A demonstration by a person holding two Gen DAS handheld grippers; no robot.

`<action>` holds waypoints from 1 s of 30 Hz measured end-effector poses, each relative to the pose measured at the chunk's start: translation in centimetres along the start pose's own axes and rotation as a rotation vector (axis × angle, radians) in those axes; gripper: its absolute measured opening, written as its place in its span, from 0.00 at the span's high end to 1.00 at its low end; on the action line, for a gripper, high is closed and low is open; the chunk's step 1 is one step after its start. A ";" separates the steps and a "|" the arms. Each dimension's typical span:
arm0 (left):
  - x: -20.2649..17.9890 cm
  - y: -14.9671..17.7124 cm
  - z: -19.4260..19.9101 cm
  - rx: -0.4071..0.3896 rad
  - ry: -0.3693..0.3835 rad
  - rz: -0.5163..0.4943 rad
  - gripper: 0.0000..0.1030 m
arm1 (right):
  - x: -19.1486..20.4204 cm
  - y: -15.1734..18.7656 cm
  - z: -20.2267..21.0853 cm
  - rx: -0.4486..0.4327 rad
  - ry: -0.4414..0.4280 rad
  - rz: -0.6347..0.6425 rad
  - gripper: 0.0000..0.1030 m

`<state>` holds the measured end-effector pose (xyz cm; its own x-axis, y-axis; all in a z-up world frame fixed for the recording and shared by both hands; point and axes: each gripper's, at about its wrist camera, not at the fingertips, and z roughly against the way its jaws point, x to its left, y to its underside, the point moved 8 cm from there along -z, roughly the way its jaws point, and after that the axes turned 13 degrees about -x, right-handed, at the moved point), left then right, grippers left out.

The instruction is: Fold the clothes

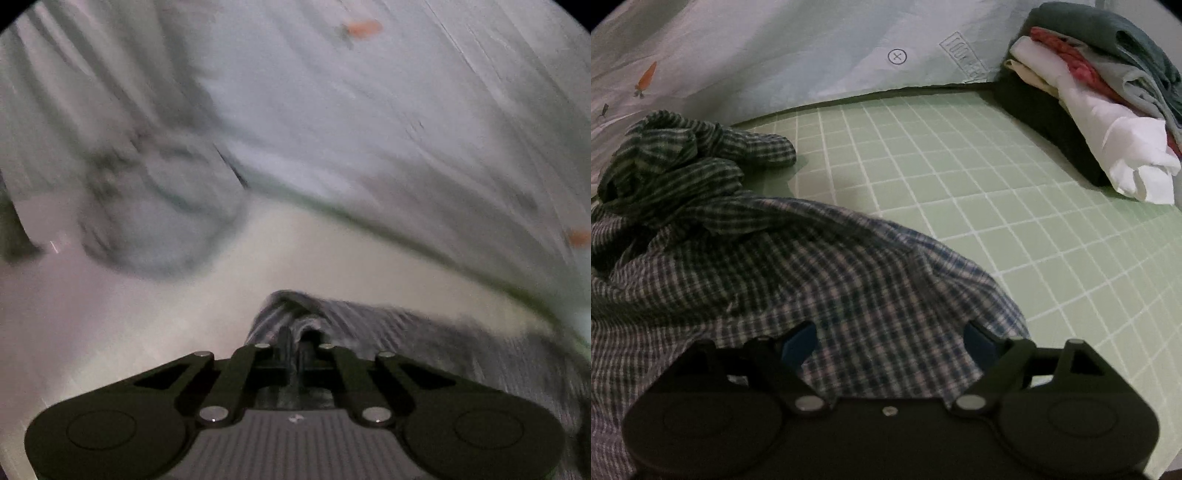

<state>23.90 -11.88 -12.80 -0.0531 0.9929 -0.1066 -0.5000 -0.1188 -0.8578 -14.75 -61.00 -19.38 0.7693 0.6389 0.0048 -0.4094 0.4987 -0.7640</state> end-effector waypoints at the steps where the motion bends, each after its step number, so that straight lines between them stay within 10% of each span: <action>1: 0.9 -1.1 -0.6 -0.013 0.006 0.013 0.89 | 0.2 0.1 0.1 0.002 0.006 -0.001 0.15; 8: 1.7 2.4 -1.8 0.123 0.159 0.314 0.23 | 1.9 0.9 -0.3 -0.002 0.044 -0.027 0.05; 18: -7.7 13.3 1.6 0.361 0.432 0.275 0.25 | 2.0 -2.2 -1.5 -0.091 0.034 -0.003 0.00; 30: -15.1 16.6 0.4 0.405 0.434 0.099 0.80 | 1.0 -3.6 -3.6 -0.074 0.016 0.108 0.01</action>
<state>16.06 -28.83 -25.25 0.1987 0.8734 -0.4445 -0.8046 -0.1136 -0.5828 -10.71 -64.27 -18.95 0.7306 0.6769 -0.0895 -0.4531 0.3826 -0.8052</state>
